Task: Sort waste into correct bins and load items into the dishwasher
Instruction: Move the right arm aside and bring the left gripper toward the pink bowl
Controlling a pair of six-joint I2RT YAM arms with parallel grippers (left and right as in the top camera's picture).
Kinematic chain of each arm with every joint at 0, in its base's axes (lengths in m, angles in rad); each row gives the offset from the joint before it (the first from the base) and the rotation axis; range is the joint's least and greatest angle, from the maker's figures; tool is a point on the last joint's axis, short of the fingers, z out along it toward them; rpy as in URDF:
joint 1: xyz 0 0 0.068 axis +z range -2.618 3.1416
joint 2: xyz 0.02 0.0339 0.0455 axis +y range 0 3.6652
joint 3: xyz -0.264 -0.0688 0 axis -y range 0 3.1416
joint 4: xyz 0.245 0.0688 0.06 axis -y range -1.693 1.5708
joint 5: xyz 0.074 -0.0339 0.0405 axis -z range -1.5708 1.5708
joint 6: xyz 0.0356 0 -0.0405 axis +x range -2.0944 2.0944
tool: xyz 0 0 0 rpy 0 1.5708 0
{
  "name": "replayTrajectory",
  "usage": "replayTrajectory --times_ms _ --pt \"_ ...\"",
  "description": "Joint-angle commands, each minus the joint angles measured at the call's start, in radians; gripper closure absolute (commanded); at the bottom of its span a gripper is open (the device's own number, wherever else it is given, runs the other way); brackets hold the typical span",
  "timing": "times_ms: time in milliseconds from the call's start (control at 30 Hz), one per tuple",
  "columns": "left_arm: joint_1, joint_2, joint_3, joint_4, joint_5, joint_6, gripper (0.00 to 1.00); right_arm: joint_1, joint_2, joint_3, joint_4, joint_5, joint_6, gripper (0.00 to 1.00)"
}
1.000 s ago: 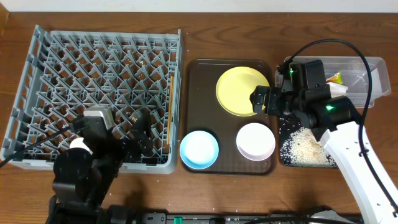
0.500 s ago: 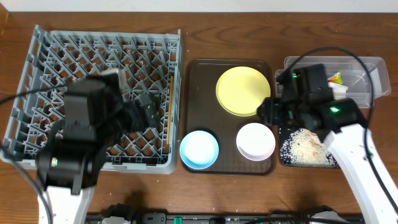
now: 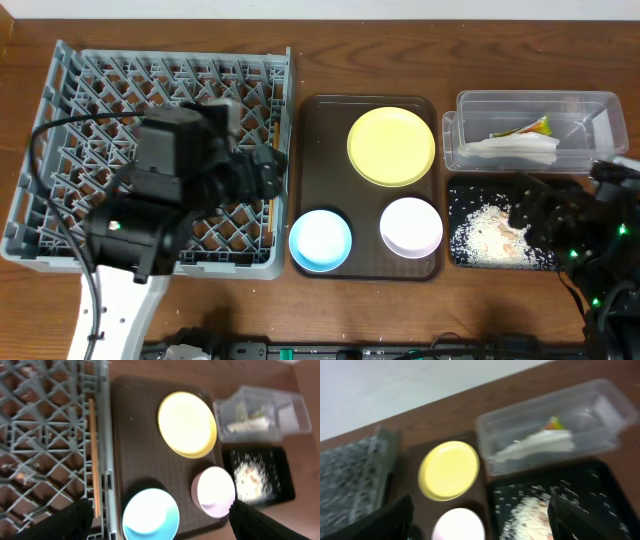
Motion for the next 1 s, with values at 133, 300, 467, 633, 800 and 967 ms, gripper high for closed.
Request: replayTrajectory --times_ms 133,300,467,633,800,967 --pt "-0.181 0.05 0.021 0.019 -0.192 0.027 0.1 -0.139 0.153 -0.001 -0.015 0.107 0.042 0.02" --pt "-0.209 0.085 0.021 0.026 -0.185 -0.045 0.0 -0.324 0.356 -0.001 -0.015 0.025 0.132 0.01" --pt "-0.222 0.152 0.015 0.025 -0.185 -0.043 0.0 -0.486 0.501 -0.001 -0.003 -0.164 0.079 0.05" --pt "-0.264 0.216 0.015 0.044 -0.185 -0.035 0.02 -0.52 0.513 -0.001 -0.008 -0.192 0.068 0.02" --pt "-0.339 0.283 0.015 0.116 -0.188 -0.025 0.1 -0.515 0.513 -0.001 -0.012 -0.219 0.071 0.01" --pt "-0.391 0.406 0.015 0.17 -0.188 -0.026 0.18 -0.515 0.513 -0.001 -0.011 -0.219 0.071 0.01"
